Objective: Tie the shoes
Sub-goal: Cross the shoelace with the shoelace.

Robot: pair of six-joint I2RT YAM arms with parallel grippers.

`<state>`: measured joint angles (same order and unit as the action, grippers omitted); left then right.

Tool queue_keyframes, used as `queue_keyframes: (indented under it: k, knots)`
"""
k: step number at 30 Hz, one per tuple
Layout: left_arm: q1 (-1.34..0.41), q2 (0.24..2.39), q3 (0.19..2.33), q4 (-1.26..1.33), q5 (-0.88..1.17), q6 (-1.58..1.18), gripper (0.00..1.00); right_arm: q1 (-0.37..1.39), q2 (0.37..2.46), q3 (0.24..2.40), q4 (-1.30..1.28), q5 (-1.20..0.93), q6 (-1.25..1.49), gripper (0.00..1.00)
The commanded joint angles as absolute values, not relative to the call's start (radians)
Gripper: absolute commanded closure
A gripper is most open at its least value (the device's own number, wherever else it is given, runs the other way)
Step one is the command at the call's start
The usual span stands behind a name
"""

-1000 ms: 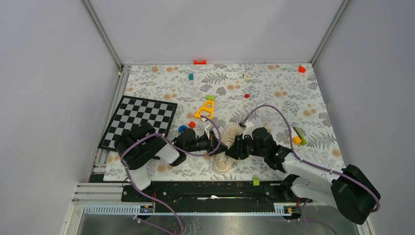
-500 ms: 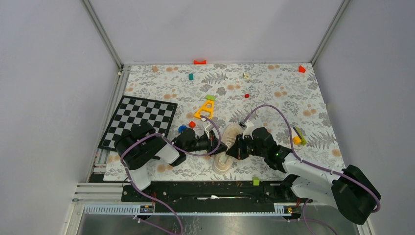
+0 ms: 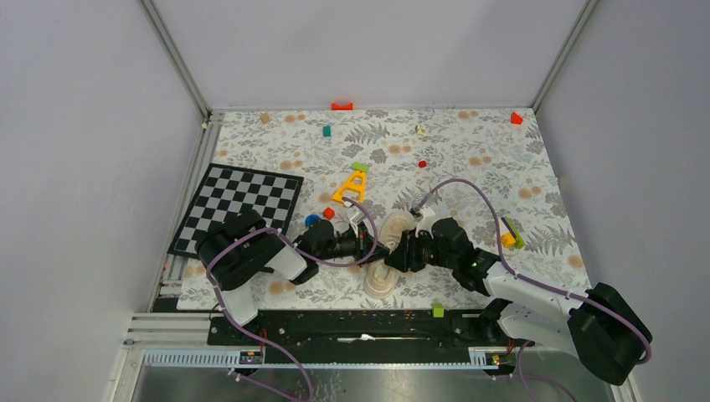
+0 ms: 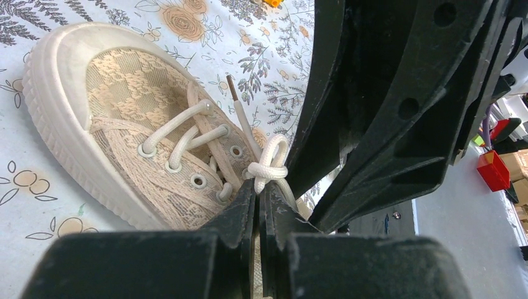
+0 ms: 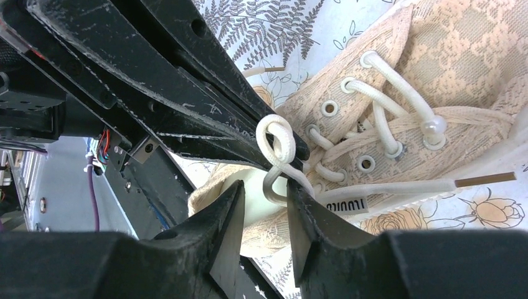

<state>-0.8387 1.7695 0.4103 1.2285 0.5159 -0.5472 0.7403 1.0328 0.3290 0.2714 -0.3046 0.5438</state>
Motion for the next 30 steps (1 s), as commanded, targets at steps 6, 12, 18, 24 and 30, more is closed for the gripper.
queue_keyframes:
  k: [6,12,18,24,30]
  knots:
    - [-0.841,1.773,0.405,1.289,0.529,-0.540,1.00,0.748,1.049,0.372,0.301,-0.280,0.536,0.86]
    - [-0.840,1.767,0.399,1.291,0.528,-0.541,1.00,0.748,1.031,0.362,0.296,-0.283,0.537,1.00]
    - [-0.841,1.769,0.394,1.303,0.523,-0.551,1.00,0.747,1.031,0.346,0.301,-0.295,0.540,1.00]
    - [-0.841,1.770,0.417,1.250,0.546,-0.555,0.89,0.749,1.047,0.340,0.322,-0.292,0.546,1.00]
    - [-0.840,1.742,0.414,1.209,0.527,-0.540,0.62,0.748,1.057,0.341,0.325,-0.291,0.548,1.00]
